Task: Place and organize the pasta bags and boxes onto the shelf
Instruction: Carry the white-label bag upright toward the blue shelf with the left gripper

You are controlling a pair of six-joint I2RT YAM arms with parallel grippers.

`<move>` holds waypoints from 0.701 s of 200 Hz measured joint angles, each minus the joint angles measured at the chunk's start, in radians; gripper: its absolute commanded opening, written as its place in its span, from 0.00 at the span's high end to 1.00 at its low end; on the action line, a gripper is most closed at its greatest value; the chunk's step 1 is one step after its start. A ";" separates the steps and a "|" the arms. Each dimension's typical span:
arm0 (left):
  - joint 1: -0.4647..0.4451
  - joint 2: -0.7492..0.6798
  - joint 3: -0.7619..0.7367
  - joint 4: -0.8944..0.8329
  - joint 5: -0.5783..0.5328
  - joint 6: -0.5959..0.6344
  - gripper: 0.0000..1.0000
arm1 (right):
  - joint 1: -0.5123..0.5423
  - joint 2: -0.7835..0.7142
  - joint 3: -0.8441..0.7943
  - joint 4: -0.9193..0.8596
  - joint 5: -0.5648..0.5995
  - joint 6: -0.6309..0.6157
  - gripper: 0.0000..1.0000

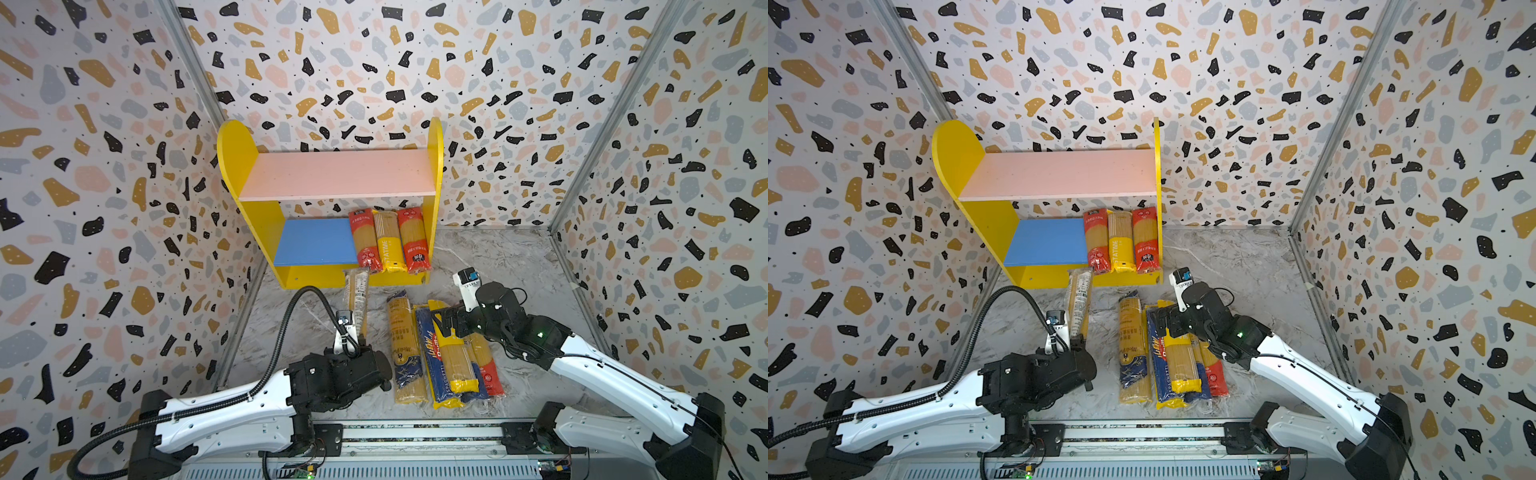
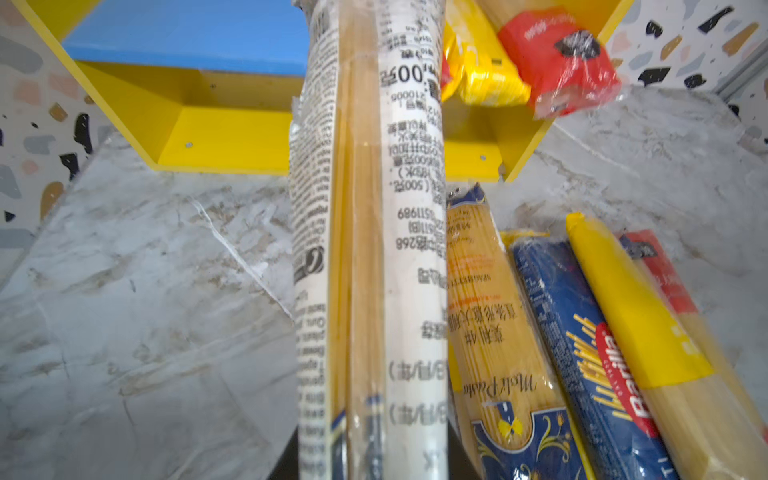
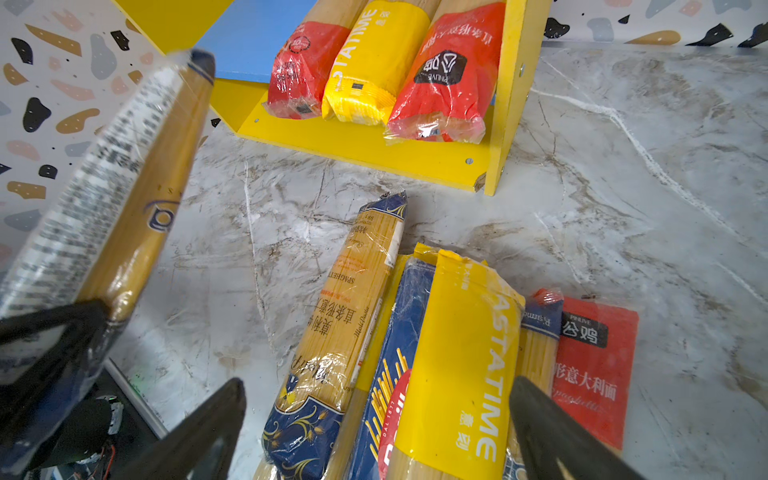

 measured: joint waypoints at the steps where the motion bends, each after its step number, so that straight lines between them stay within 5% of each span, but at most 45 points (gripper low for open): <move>1: 0.005 0.001 0.003 0.002 0.000 0.006 1.00 | 0.000 0.000 0.000 0.000 0.000 0.000 0.01; 70: 0.410 0.095 0.035 0.245 0.092 0.393 1.00 | -0.014 -0.013 0.001 -0.021 0.001 -0.007 0.01; 140: 0.603 0.243 0.113 0.425 0.241 0.607 1.00 | -0.051 -0.037 0.001 -0.054 0.005 -0.011 0.01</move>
